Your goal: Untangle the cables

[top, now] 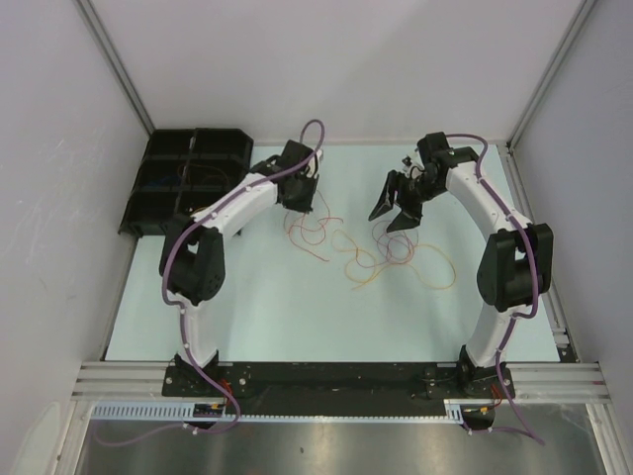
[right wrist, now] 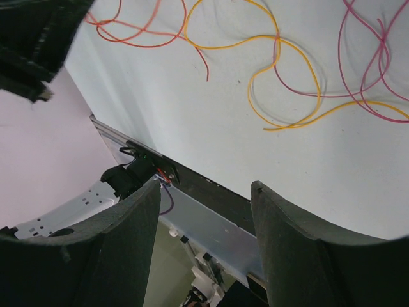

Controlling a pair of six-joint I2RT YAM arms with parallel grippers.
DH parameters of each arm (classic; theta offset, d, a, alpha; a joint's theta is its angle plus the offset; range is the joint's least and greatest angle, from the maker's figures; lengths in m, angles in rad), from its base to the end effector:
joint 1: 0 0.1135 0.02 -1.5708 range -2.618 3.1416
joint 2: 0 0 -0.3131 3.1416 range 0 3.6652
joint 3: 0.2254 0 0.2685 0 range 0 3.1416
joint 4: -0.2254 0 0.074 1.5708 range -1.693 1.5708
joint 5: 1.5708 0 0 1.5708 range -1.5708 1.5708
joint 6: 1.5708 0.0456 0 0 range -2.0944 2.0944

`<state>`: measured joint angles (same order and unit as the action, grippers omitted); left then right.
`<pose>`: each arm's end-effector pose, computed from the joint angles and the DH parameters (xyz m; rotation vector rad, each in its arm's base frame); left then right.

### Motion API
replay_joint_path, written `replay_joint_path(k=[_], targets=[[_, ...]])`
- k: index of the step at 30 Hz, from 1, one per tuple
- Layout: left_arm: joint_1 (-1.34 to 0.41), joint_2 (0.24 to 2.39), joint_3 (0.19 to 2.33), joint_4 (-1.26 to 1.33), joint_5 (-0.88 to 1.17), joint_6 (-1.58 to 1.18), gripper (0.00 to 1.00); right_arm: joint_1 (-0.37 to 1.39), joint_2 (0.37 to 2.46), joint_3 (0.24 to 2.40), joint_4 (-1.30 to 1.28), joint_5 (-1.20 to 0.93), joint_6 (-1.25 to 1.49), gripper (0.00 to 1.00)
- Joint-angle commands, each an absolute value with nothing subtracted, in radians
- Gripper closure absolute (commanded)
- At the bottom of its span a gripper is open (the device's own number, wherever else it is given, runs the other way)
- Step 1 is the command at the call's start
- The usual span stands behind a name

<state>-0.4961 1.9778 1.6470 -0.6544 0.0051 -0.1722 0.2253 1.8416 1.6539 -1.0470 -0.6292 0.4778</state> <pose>0.4194 -0.2273 0.2731 0.4176 2.5437 -0.2611 0.3923 0.1174 0.3206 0.2039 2.8622 1.0427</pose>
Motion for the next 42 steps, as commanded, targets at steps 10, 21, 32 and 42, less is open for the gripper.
replay_joint_path(k=[10,21,32,42], targets=[[-0.353,1.893,2.101,-0.92,-0.098,-0.279,1.0,0.232,1.81,1.69,-1.034,-0.684,0.472,0.37],[-0.261,1.913,2.363,-0.973,-0.193,-0.437,1.0,0.258,1.818,1.698,-1.031,-0.699,0.474,0.37],[-0.086,1.939,2.372,-0.728,-0.094,-0.48,0.99,0.301,1.807,1.672,-1.014,-0.709,0.483,0.37],[-0.014,1.982,2.376,-0.552,-0.008,-0.486,1.0,0.262,1.764,1.611,-1.008,-0.695,0.486,0.37]])
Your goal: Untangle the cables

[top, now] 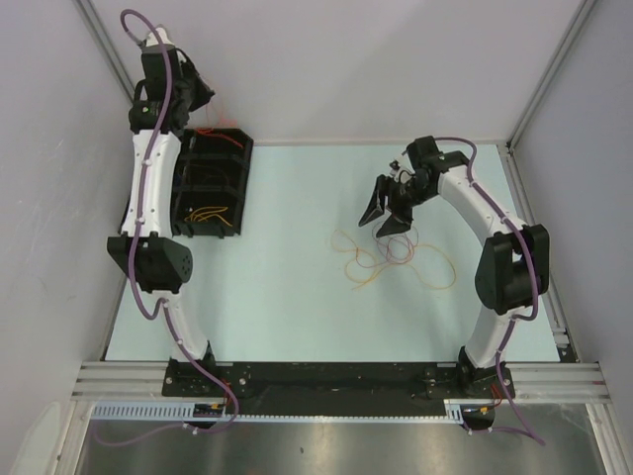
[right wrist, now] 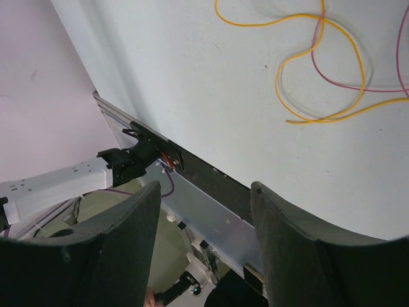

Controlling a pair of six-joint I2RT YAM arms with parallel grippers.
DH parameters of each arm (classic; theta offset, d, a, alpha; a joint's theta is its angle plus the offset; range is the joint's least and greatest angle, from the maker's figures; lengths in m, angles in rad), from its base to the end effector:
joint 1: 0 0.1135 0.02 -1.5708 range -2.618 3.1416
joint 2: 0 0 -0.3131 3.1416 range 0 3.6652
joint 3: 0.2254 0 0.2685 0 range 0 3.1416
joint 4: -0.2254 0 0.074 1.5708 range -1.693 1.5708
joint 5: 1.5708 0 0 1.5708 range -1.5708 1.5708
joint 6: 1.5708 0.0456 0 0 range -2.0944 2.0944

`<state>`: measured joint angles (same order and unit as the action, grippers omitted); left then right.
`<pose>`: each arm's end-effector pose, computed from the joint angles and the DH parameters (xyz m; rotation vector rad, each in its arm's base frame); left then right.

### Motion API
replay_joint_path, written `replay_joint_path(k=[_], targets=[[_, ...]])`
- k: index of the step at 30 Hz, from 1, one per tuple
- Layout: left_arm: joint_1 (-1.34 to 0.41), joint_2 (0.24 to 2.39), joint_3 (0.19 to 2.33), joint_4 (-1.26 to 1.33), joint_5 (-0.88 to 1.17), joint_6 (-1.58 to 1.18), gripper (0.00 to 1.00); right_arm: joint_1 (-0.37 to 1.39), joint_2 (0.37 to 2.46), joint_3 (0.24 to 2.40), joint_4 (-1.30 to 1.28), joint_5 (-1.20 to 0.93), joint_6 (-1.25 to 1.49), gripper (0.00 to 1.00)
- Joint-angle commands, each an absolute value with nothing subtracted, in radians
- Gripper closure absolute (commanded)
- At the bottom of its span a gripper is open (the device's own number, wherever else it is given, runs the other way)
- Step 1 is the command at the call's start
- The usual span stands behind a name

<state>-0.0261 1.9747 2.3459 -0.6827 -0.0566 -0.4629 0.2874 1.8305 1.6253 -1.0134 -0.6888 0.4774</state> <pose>0.4788 -0.0099 0.5156 -0.4478 1.8377 -0.2816 0.3816 0.1430 0.3190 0.0896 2.8633 1.1412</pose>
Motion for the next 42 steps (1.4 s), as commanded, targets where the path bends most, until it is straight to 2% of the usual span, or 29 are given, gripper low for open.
replay_joint_path(k=[1,14,22,29,36,42], targets=[[-0.011,1.985,2.375,-0.536,0.036,-0.486,1.0,0.256,1.76,1.609,-1.008,-0.693,0.486,0.37],[0.067,2.114,2.368,-0.321,0.129,-0.557,1.0,0.172,1.766,1.629,-1.069,-0.634,0.466,0.37],[0.106,2.171,2.28,-0.169,0.301,-0.569,1.0,0.158,1.818,1.669,-1.121,-0.598,0.46,0.38],[0.129,2.22,2.269,-0.141,0.322,-0.569,1.0,0.161,1.876,1.729,-1.155,-0.581,0.465,0.38],[0.133,2.174,2.102,-0.086,0.33,-0.554,1.0,0.164,1.917,1.781,-1.198,-0.561,0.448,0.38],[0.141,2.183,2.091,-0.081,0.314,-0.541,1.0,0.164,1.937,1.812,-1.227,-0.542,0.433,0.38]])
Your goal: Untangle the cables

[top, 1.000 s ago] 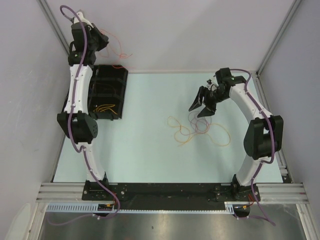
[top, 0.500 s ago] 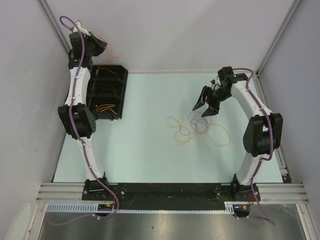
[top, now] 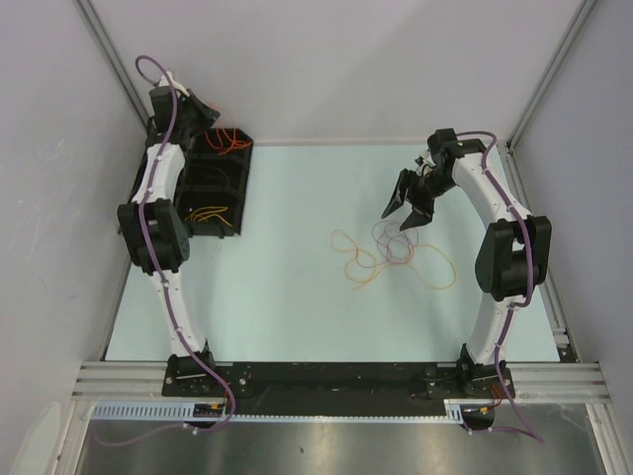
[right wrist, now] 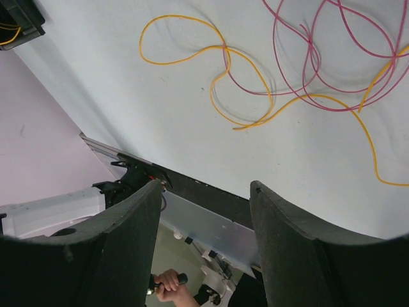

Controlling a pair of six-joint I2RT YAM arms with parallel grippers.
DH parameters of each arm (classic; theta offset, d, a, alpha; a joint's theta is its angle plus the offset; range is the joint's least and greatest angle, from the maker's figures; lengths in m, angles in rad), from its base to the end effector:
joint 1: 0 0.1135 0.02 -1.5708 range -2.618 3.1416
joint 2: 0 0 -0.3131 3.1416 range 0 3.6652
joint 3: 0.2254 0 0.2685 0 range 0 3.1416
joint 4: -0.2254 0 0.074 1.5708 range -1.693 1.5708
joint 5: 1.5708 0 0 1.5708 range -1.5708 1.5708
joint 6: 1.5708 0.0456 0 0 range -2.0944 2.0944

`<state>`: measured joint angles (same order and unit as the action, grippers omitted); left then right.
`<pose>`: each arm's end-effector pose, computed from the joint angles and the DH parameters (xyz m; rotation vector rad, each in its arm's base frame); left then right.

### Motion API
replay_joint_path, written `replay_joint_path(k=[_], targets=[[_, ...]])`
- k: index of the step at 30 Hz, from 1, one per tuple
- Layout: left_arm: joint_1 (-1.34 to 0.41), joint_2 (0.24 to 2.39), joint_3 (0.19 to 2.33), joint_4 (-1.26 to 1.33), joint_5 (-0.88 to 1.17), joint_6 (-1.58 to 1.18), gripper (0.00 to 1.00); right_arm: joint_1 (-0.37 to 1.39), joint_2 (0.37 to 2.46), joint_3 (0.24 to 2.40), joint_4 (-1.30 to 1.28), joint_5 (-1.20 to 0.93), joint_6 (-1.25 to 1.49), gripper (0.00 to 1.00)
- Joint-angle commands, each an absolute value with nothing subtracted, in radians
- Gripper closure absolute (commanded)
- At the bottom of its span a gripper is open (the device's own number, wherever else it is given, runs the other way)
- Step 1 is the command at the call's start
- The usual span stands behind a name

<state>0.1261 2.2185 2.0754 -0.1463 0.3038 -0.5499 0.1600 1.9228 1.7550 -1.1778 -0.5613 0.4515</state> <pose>0.5862 0.0606 0.3517 -0.4196 1.8389 -0.5744 0.4119 0.0911 0.3131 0.3347 2.9444 0.9150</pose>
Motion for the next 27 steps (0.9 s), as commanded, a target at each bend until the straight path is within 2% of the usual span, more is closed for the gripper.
replay_joint_path(k=[1,20,22,23,24,27], targets=[[0.143,2.184,2.091,-0.08,0.31,-0.54,1.0,0.164,1.937,1.818,-1.232,-0.535,0.433,0.38],[0.164,2.356,2.253,-0.074,0.27,-0.569,0.99,0.164,1.956,1.842,-1.256,-0.512,0.434,0.38],[0.163,2.367,2.25,-0.042,0.276,-0.586,0.96,0.164,1.957,1.844,-1.258,-0.509,0.436,0.39],[0.163,2.37,2.25,-0.034,0.278,-0.594,0.85,0.164,1.957,1.844,-1.259,-0.508,0.436,0.38],[0.163,2.373,2.249,-0.019,0.27,-0.604,0.81,0.164,1.959,1.847,-1.259,-0.508,0.436,0.38],[0.163,2.387,2.256,-0.003,0.268,-0.643,0.73,0.164,1.96,1.851,-1.261,-0.506,0.436,0.39]])
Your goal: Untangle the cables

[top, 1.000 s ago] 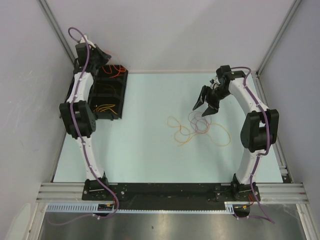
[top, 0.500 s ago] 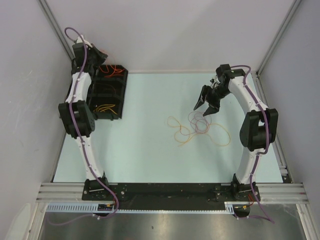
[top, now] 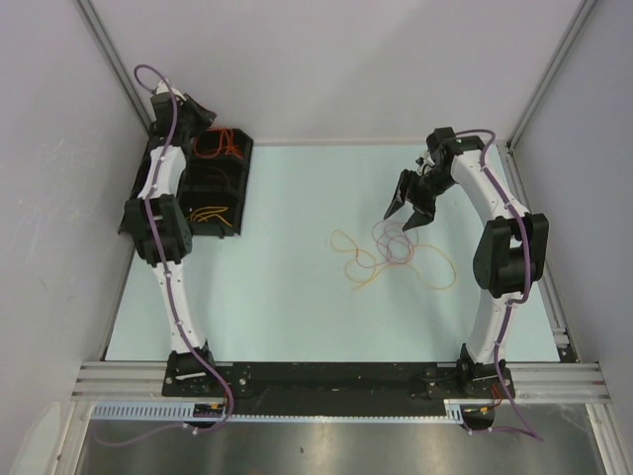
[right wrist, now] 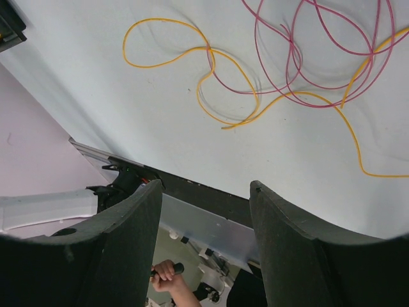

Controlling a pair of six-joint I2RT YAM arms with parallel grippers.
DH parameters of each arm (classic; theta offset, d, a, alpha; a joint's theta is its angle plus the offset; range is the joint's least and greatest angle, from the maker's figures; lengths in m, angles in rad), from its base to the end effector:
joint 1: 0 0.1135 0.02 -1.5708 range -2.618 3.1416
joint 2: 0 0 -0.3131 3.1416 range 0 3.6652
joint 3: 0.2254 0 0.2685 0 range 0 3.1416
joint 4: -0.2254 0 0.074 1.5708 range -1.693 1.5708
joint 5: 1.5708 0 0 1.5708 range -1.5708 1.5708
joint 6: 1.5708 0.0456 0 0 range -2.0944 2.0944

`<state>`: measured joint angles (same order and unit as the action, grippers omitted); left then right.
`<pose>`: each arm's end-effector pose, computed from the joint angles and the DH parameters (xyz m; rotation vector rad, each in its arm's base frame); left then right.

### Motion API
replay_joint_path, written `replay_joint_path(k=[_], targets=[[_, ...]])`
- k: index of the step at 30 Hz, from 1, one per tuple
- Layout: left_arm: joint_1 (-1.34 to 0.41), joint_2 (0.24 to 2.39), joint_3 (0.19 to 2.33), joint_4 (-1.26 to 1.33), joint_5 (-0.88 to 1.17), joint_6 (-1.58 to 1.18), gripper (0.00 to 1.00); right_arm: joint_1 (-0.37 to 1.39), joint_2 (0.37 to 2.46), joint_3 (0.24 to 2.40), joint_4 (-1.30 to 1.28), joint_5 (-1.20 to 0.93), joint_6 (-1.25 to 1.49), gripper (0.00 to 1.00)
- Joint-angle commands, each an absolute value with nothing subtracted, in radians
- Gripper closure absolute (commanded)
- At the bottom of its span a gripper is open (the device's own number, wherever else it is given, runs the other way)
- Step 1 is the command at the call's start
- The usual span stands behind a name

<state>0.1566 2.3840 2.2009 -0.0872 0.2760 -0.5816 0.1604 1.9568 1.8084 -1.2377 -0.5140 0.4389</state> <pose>0.6236 0.0859 0.3085 -0.4867 1.8016 -0.5497 0.4174 0.0902 0.3124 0.3447 2.9865 0.8368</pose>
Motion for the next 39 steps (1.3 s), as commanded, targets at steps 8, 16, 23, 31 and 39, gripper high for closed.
replay_joint_path(k=[8,16,23,31,39], targets=[[0.16,2.387,2.284,0.02,0.302,-0.684,0.02,0.166,1.967,1.856,-1.261,-0.514,0.433,0.39],[0.14,2.254,2.185,-0.32,0.081,-0.65,0.1,0.167,1.948,1.833,-1.23,-0.535,0.433,0.39],[0.11,2.109,1.955,-0.43,0.003,-0.693,0.17,0.17,1.91,1.775,-1.181,-0.56,0.451,0.39],[0.11,2.164,2.037,-0.551,-0.014,-0.693,0.21,0.167,1.873,1.726,-1.154,-0.571,0.459,0.39],[-0.041,2.128,2.057,-0.594,0.071,-0.546,0.21,0.167,1.871,1.717,-1.128,-0.569,0.474,0.39]])
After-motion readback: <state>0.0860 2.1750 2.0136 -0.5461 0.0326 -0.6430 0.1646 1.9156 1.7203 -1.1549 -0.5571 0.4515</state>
